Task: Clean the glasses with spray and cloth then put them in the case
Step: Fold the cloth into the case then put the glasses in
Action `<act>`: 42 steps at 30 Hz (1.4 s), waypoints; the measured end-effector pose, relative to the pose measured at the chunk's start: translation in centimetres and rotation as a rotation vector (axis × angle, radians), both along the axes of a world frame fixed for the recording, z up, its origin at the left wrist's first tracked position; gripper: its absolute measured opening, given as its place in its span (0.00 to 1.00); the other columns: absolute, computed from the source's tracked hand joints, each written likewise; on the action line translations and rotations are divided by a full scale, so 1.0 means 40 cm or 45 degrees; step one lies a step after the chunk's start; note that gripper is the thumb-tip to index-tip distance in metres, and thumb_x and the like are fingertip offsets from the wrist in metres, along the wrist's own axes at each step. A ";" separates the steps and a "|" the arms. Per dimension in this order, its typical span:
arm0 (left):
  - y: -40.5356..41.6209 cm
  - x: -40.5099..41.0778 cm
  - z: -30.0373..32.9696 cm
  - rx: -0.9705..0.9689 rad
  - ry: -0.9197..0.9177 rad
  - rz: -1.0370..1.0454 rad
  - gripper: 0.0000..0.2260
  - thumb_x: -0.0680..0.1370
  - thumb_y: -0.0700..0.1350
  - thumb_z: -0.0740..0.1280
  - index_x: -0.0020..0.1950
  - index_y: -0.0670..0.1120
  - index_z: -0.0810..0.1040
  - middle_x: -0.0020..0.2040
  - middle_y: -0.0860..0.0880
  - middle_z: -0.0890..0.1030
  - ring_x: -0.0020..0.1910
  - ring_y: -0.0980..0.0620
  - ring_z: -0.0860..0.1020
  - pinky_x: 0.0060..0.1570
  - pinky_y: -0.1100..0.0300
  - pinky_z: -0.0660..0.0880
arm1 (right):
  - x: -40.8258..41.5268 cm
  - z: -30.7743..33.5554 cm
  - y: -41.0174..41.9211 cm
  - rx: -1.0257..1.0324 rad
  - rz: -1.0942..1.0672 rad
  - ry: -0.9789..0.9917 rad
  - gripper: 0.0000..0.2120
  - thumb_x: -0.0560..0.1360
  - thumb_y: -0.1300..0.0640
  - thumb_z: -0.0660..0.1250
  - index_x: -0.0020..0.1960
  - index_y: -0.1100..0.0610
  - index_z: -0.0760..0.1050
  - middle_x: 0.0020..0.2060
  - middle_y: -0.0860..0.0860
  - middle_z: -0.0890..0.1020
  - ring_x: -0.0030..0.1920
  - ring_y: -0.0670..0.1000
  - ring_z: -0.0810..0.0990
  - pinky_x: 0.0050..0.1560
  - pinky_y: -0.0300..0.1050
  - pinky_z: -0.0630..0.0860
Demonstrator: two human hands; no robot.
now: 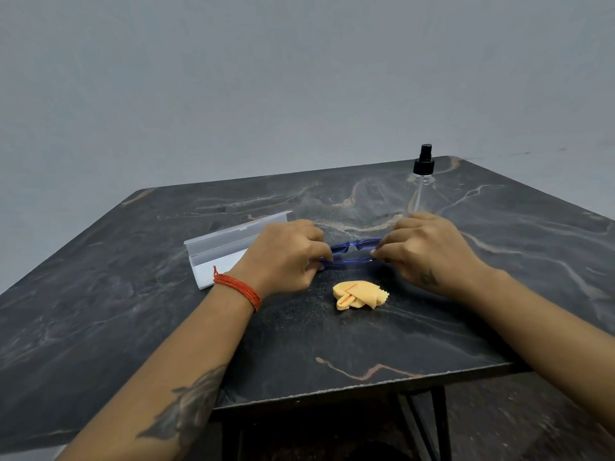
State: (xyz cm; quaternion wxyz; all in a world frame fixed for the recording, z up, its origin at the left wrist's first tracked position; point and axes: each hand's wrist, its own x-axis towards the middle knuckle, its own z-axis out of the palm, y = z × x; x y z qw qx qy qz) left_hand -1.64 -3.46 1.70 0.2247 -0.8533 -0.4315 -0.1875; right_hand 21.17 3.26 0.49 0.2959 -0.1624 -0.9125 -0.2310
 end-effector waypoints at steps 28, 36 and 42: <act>-0.081 0.066 -0.003 -0.482 -1.202 0.143 0.16 0.71 0.47 0.72 0.57 0.51 0.78 0.45 0.54 0.80 0.38 0.58 0.77 0.42 0.65 0.78 | -0.012 -0.015 -0.153 -1.432 0.029 1.046 0.08 0.75 0.54 0.67 0.53 0.50 0.78 0.46 0.46 0.83 0.48 0.46 0.82 0.40 0.38 0.79; -0.128 0.075 -0.053 -0.747 -1.201 0.160 0.27 0.68 0.53 0.73 0.65 0.51 0.72 0.53 0.52 0.79 0.44 0.56 0.79 0.41 0.64 0.76 | -0.034 -0.018 -0.193 -1.229 -0.161 0.574 0.20 0.74 0.49 0.67 0.65 0.52 0.74 0.54 0.46 0.81 0.51 0.43 0.79 0.53 0.39 0.75; -0.144 0.081 -0.047 -0.804 -1.144 0.158 0.19 0.69 0.48 0.74 0.59 0.49 0.77 0.46 0.52 0.82 0.40 0.63 0.76 0.35 0.73 0.69 | -0.036 -0.018 -0.197 -1.164 -0.173 0.386 0.13 0.73 0.51 0.69 0.58 0.49 0.79 0.48 0.42 0.83 0.47 0.39 0.79 0.48 0.27 0.69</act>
